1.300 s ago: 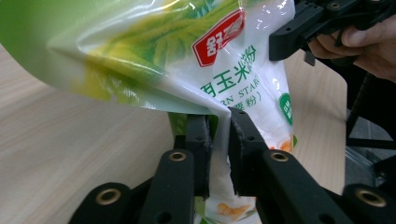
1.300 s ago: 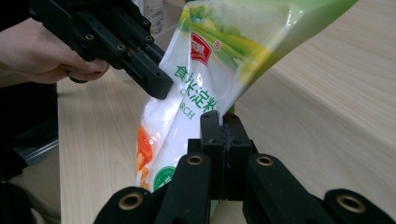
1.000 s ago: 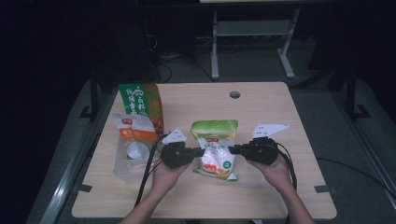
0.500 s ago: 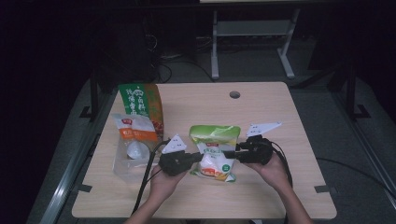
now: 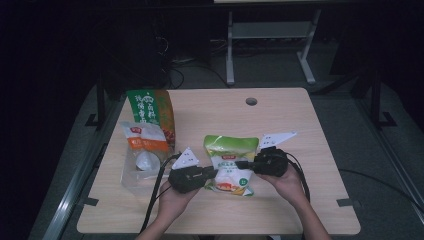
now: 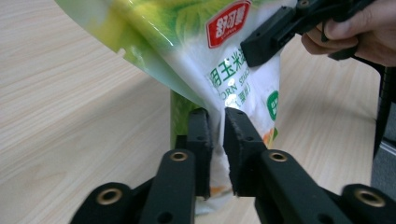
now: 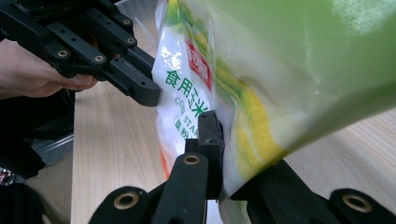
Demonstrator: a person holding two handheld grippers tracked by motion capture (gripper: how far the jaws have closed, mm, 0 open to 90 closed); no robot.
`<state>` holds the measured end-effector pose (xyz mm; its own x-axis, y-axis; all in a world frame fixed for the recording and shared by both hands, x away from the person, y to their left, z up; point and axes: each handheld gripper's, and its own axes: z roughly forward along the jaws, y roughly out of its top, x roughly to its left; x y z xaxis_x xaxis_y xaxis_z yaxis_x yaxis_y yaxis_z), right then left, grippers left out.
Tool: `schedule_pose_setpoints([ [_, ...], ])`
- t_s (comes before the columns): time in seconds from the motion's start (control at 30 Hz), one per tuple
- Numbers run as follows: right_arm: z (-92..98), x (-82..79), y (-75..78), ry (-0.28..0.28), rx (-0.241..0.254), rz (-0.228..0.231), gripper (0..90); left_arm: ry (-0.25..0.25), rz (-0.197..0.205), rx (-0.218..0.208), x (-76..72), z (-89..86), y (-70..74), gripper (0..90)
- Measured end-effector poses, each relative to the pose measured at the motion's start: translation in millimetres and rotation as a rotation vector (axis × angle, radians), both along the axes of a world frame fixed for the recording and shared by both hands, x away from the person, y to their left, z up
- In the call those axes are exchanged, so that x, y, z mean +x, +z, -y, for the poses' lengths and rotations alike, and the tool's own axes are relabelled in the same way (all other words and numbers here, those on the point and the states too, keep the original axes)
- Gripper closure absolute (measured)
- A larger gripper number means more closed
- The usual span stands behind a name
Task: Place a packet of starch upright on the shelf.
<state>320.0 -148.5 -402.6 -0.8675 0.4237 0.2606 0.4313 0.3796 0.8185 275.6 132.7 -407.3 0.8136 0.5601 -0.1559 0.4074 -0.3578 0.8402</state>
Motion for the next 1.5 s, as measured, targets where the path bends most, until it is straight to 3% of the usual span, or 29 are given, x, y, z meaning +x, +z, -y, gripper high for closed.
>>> schedule_pose_setpoints([
  [0.27, 7.2, -5.9, 4.6, -0.02, 0.017, 0.026, 88.3, -0.011, 0.038, 0.034, -14.3, 2.6, 6.1, 65.0],
  [0.67, 10.8, -8.7, 8.1, -0.052, 0.04, 0.037, 88.5, -0.087, -0.002, 0.031, -32.2, -5.7, 0.8, 51.0],
  [0.93, 10.3, -8.9, 11.1, -0.048, 0.05, 0.04, 88.9, -0.118, -0.005, 0.016, -41.4, -8.4, -2.9, 40.5],
  [1.37, -0.4, -6.3, 25.6, -0.035, 0.054, 0.047, 89.1, -0.161, 0.011, 0.021, -58.3, -10.7, -4.9, 36.0],
  [1.4, -1.6, -5.3, 27.0, -0.035, 0.053, 0.048, 89.1, -0.173, 0.018, 0.045, -60.3, -11.3, -5.8, 36.0],
  [1.5, -5.0, -3.7, 31.5, -0.028, 0.053, 0.048, 89.1, -0.18, 0.021, 0.047, -62.7, -11.6, -7.8, 36.0],
])
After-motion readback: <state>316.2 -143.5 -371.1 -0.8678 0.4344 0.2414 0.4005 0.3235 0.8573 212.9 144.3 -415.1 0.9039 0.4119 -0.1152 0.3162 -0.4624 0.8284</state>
